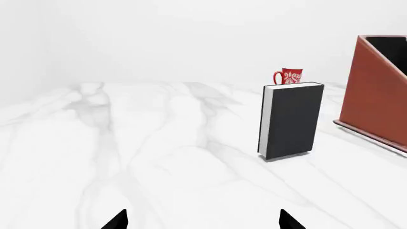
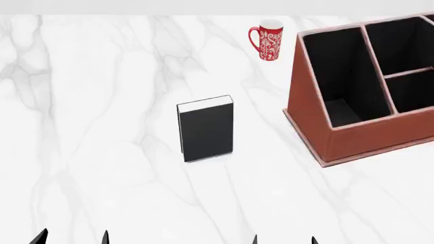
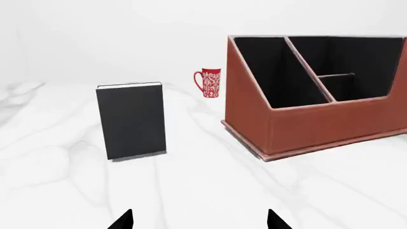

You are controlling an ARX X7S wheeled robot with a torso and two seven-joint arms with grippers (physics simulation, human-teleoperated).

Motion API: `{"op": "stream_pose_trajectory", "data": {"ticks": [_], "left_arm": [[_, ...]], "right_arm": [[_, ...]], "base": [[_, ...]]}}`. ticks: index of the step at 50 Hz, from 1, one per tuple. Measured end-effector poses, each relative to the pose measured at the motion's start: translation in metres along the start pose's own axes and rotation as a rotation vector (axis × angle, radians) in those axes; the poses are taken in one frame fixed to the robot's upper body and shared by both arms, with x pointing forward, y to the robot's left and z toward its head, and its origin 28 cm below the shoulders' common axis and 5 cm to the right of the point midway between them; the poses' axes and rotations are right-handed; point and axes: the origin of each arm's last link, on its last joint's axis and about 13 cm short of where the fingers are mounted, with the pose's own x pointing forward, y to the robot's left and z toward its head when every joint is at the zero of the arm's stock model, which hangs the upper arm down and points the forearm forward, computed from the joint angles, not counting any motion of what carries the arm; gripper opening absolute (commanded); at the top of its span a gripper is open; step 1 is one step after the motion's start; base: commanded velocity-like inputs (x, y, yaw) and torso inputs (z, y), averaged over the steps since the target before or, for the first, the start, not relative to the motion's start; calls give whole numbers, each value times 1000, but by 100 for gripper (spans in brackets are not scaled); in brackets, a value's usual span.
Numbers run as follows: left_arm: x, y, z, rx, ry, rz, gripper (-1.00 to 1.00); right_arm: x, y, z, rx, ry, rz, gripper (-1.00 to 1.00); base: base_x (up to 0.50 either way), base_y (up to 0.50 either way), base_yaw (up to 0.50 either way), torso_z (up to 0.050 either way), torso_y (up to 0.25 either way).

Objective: Pick up the book and place it in the right compartment of the caddy.

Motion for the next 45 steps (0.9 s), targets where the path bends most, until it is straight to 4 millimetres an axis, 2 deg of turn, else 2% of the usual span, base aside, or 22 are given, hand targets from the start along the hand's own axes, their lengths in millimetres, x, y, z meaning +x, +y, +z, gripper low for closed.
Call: {"op": "stream_pose_trajectory", "data": {"ticks": [19,25,29,39,45], "left_arm": [[0,1,1,12,3,17,100],[2,2,9,12,4,14,100],[10,2,24,14,5,-2,100],[34,3,81,38,-36,-49,100],[40,3,108,58,-72,-66,100]], "right_arm": [[-1,-1,4,-7,8,-11,100],[2,-2,13,-23,5,-17,100],[9,-3,32,-24,1,-13,100],[29,-8,96,-45,-59,-7,100],[33,-8,122,-57,-87,-5,100]], "base": [[0,0,0,0,0],[0,0,0,0,0],[0,0,0,0,0],[0,0,0,0,0],[0,0,0,0,0]]}}
